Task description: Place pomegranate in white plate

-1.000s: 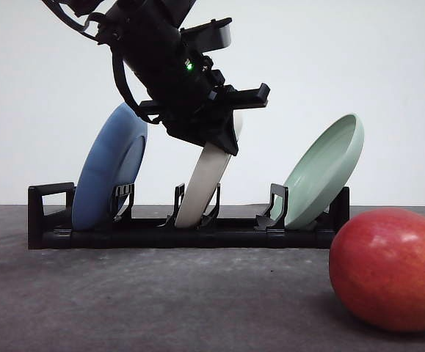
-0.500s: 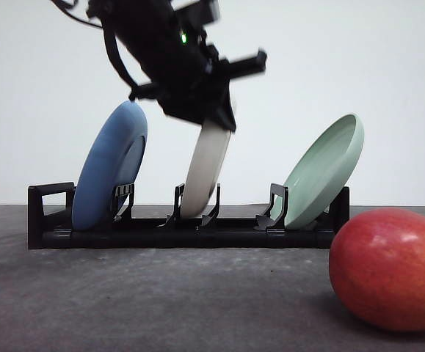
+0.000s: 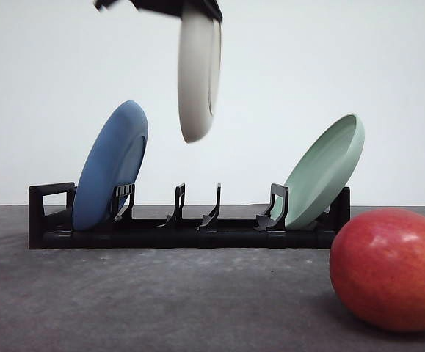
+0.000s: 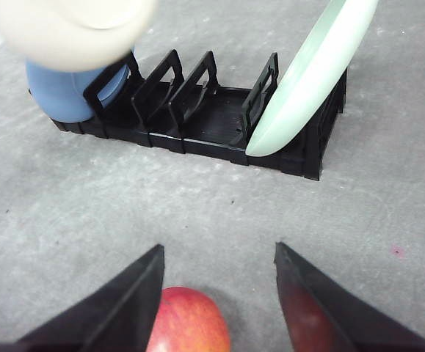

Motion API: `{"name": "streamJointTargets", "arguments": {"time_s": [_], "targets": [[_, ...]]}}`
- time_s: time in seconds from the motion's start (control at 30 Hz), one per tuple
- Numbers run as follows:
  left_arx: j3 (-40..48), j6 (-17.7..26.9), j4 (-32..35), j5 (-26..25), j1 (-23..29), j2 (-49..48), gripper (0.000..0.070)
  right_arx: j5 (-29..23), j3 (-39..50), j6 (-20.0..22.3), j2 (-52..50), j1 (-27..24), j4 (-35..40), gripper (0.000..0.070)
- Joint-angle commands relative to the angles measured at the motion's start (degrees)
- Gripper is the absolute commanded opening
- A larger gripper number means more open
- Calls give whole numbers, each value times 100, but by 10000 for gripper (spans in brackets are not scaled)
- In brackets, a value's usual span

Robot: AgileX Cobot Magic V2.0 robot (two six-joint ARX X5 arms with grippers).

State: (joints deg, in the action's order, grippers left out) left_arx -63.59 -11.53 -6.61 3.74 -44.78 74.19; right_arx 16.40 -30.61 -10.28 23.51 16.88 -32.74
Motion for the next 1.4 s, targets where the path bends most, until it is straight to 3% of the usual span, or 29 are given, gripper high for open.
{"name": "streamJointTargets", "arguments": {"time_s": [0.0,0.23,0.4,0.53,0.63,0.83,1.03,1.37], "targets": [[25,-59,58,38,-128,-182,12,7,-79,44,9,24,53,304],[1187,-158,208,600,-671,-1443,11,4,-79,44,9,24,53,303],[1992,-116,-8,1325,-1087,-2278,11,-10,-79,44,9,24,53,304],[2209,290,-591,1433,-1368,-2715,11,-23,-79,44,11,24,53,304],[2210,854,-1249,1327,-1691,-2821,11,-39,-79,44,11,24,53,303],[2210,1959,-2439,1420,-2332,-2612,11,-35,-79,44,11,24,53,303],[2210,3071,-2462,1899,-2657,-1855,11,-37,-79,44,11,24,55,304],[2208,3230,-2373,2335,-2725,-252,24,-37,-79,46,11,24,54,303]]}}
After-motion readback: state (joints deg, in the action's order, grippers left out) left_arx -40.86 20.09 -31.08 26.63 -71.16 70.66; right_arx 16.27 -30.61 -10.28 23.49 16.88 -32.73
